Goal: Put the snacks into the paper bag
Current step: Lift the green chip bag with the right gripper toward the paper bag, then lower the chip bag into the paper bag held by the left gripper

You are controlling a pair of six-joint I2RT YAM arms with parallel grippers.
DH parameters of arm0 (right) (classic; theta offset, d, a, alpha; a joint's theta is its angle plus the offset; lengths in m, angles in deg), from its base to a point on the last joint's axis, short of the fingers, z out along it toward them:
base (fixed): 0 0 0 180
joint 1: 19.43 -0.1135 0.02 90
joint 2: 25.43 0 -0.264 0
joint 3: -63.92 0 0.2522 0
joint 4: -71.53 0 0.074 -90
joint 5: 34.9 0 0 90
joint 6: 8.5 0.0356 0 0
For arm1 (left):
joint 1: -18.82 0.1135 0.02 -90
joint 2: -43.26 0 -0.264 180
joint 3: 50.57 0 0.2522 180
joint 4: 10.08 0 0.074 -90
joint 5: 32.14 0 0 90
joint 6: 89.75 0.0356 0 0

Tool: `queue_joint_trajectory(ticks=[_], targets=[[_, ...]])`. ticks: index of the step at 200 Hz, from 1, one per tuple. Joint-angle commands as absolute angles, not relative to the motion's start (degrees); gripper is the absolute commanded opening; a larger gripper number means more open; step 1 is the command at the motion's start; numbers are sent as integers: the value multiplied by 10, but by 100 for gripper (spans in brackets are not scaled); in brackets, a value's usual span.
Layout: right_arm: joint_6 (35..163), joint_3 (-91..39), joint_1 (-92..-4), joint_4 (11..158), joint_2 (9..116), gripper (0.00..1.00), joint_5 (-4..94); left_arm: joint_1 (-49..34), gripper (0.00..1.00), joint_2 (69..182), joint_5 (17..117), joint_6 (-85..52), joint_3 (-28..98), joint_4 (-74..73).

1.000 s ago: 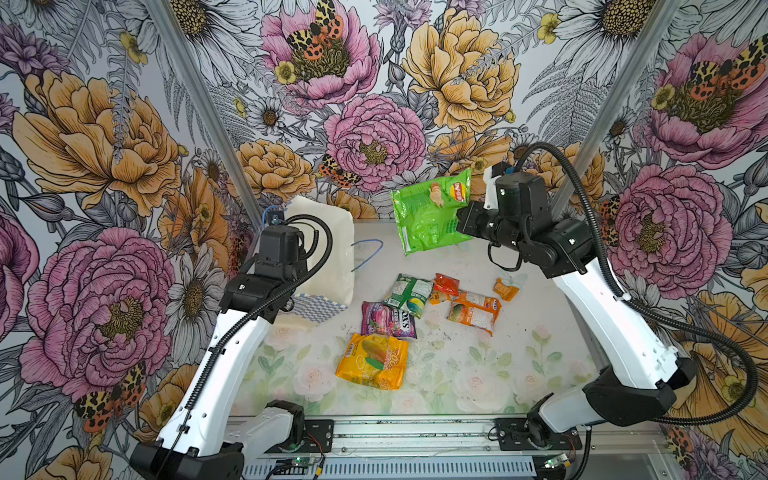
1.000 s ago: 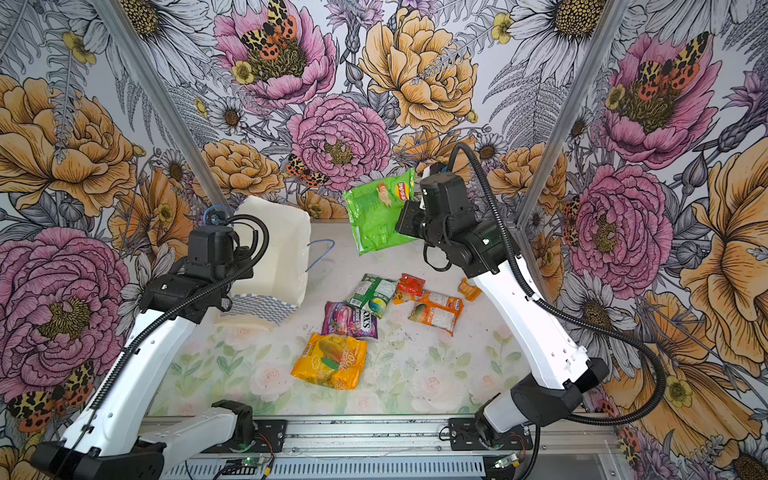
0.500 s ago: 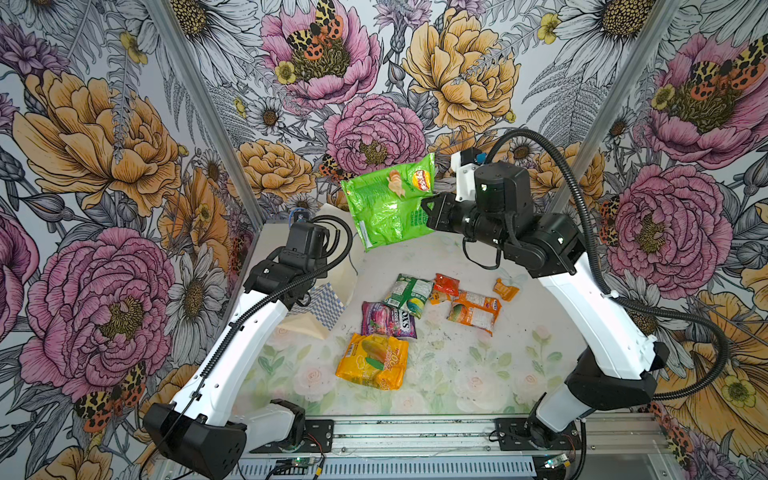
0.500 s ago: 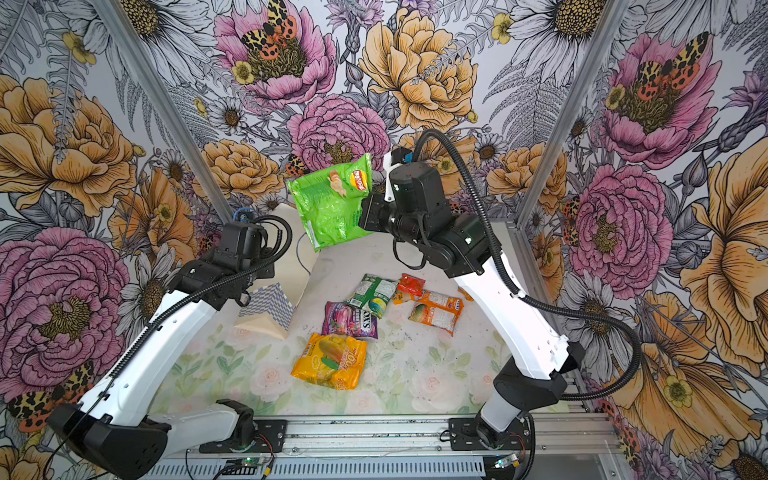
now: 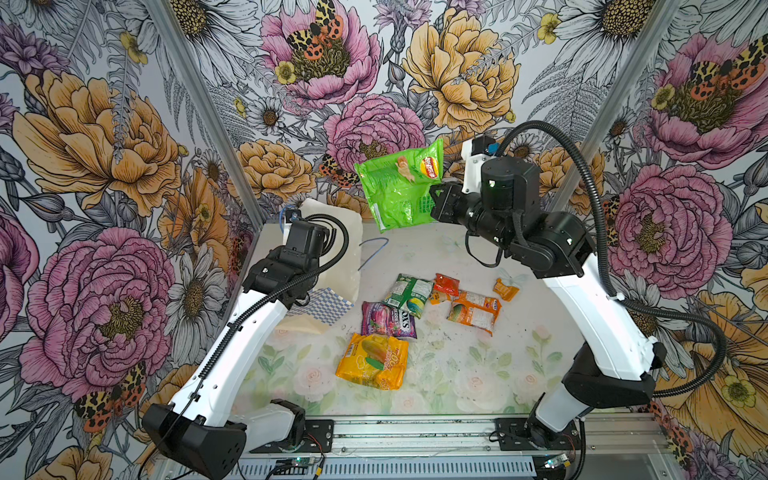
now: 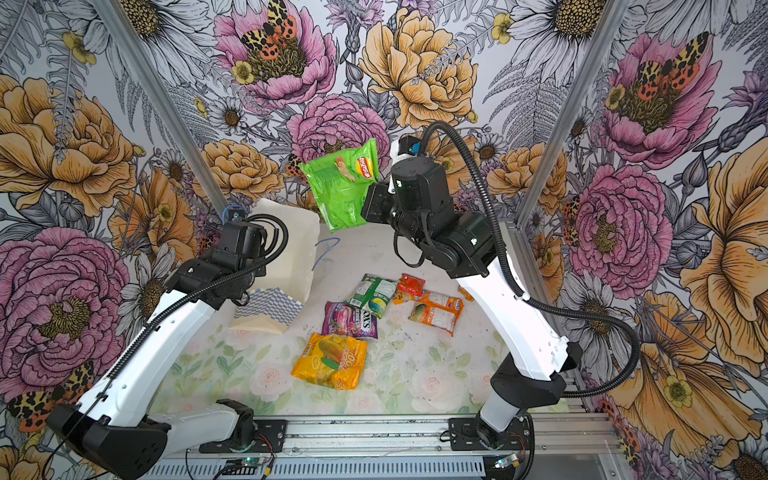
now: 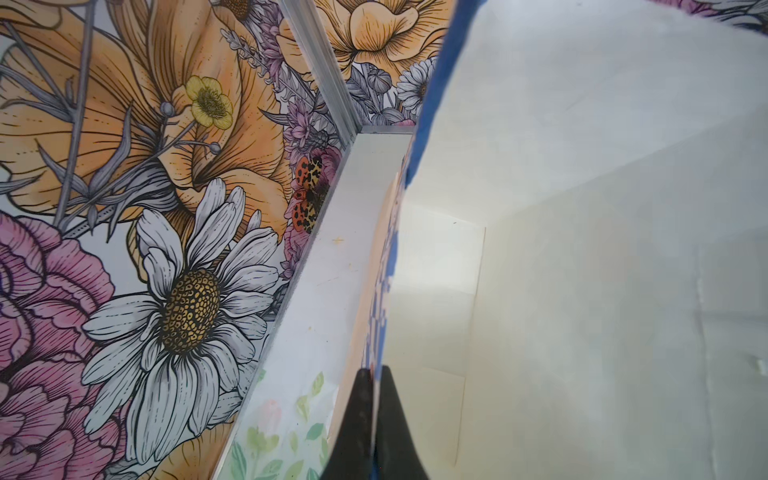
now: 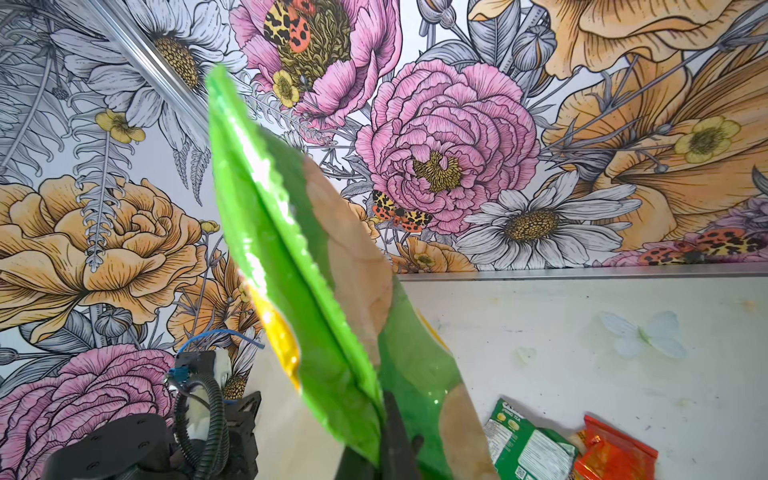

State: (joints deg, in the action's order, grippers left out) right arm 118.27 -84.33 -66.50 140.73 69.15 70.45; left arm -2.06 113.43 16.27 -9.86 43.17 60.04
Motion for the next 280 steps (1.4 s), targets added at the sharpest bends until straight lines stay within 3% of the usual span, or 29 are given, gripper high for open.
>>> queue_joint_trajectory(ticks=[1,44,104,182,280], targets=[[1187,-863,-696,1388,703,0,699,-28,0,1124,124,-96,455,600],[1229,-842,-711,1388,746,0,681,-36,0,1122,142,-118,456,600],[1310,-713,-717,1337,758,0,636,-40,0,1118,152,-144,437,592],[1389,-571,-730,1253,748,0,627,-94,0,1079,89,-146,395,552],[1517,-579,-713,1182,844,0,593,-158,0,1088,109,-106,364,508]])
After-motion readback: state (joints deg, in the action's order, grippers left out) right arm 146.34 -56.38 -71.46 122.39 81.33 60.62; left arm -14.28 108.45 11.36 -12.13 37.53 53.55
